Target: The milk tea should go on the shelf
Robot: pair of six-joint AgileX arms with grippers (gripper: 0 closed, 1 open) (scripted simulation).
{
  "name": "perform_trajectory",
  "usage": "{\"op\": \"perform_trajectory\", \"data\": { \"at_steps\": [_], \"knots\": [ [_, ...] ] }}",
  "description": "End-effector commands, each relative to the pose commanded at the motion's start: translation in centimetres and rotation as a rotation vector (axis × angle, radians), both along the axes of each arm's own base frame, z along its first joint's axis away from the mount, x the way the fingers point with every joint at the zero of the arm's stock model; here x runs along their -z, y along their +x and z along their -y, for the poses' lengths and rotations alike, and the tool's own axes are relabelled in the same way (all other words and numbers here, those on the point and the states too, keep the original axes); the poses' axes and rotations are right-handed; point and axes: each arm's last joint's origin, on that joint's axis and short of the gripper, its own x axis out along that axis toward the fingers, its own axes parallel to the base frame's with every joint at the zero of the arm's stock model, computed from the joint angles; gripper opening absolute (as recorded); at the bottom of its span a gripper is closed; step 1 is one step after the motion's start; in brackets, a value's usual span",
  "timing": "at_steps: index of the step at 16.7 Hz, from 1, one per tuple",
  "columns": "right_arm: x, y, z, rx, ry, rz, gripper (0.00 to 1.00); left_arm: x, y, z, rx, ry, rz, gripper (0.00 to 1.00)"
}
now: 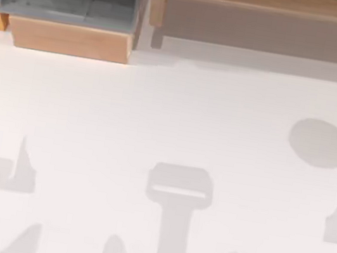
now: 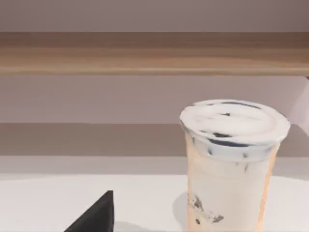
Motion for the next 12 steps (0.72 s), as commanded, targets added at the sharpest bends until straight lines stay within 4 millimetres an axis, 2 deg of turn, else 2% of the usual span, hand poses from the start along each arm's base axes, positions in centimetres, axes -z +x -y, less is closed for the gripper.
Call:
{"op": "perform_trajectory", "data": {
  "at_steps": [3,7,10,12],
  "knots": [
    [-0.2,0.0,0.0,0.0,0.0,0.005,1.0,0.0,0.0,0.0,0.0,0.0,0.0,1.0],
    [-1.9,0.8,0.2,0.0,-0.003,0.047,1.0,0.0,0.0,0.0,0.0,0.0,0.0,1.0],
    [-3.1,2.5,0.6,0.005,-0.01,0.065,1.0,0.0,0.0,0.0,0.0,0.0,0.0,1.0],
    [-3.2,4.3,0.9,0.008,-0.013,0.046,1.0,0.0,0.0,0.0,0.0,0.0,0.0,1.0]
  ]
}}
